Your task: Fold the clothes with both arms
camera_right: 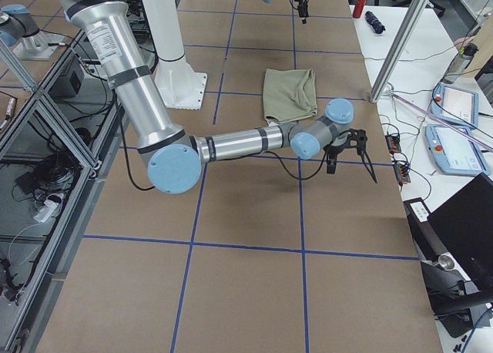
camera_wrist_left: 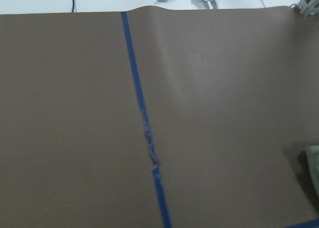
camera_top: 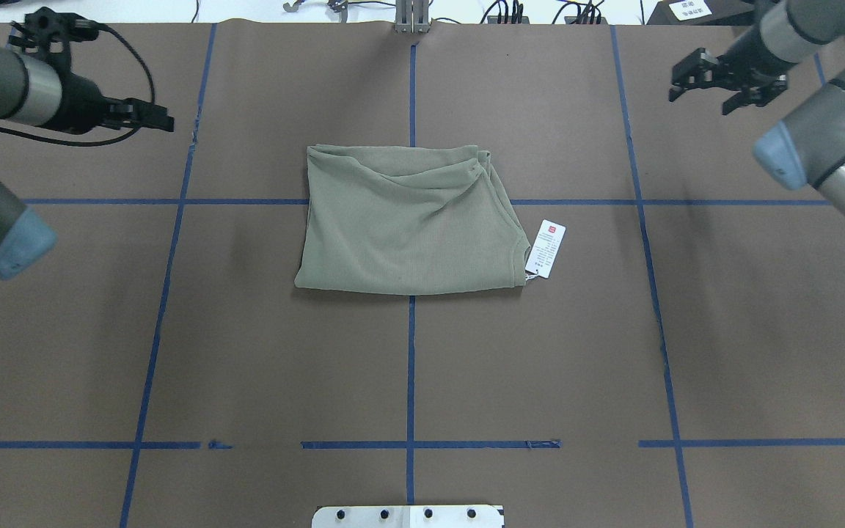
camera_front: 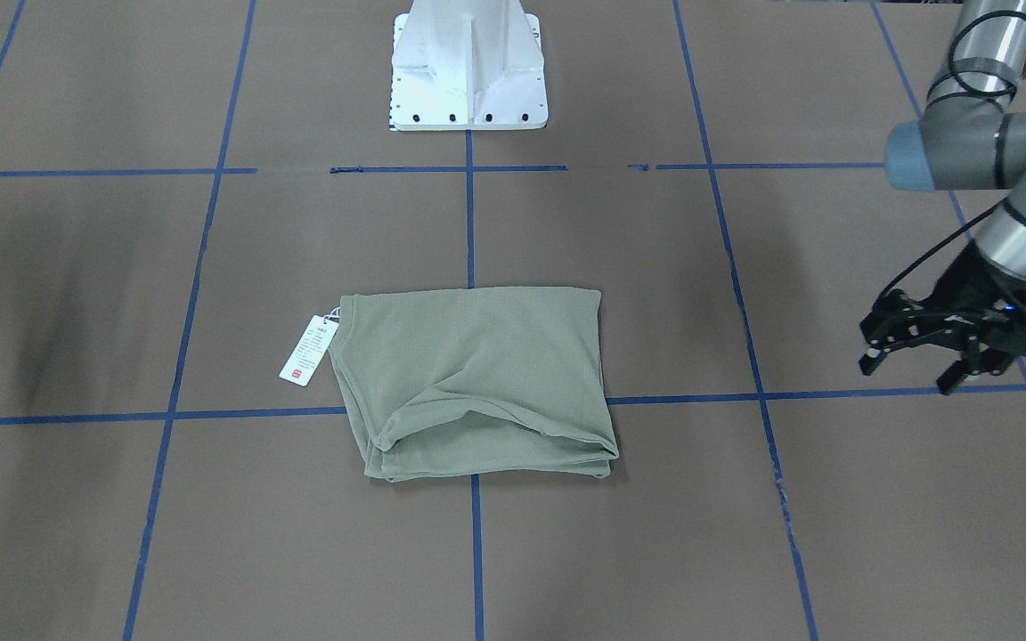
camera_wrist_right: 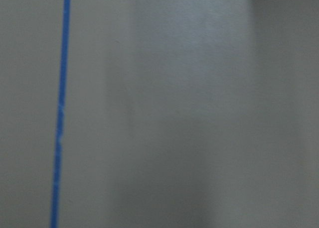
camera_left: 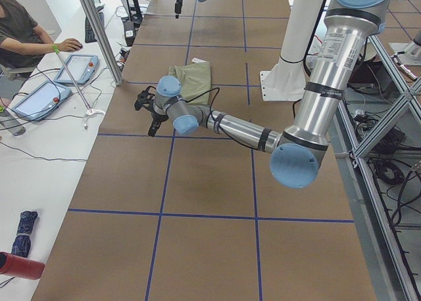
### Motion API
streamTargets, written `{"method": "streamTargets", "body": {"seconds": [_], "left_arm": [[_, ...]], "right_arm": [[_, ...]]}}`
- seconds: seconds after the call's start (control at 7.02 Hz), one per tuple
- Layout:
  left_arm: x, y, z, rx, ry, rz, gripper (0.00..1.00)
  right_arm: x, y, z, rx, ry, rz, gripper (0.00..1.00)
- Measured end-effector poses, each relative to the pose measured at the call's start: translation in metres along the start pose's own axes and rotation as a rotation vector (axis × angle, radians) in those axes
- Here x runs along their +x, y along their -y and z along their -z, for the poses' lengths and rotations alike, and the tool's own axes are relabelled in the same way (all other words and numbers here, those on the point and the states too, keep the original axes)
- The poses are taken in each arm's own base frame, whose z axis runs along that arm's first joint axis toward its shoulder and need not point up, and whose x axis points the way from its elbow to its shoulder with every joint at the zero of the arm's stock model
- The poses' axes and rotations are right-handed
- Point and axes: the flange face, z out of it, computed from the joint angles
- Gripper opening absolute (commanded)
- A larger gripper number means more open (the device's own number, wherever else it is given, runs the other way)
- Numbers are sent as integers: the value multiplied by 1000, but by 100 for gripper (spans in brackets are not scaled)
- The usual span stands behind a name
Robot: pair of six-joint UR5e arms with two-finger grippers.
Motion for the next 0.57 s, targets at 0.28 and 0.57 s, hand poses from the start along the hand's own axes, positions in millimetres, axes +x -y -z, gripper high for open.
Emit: {"method": "streamTargets", "body": {"seconds": [0.28, 0.57], "left_arm": [[-96, -13, 50, -100, 62, -101, 100], [-142, -25, 75, -168, 96, -65, 100]], "right_arm": [[91, -45, 9, -34, -19, 85, 100], [139, -77, 8, -74, -46, 121, 100]]}}
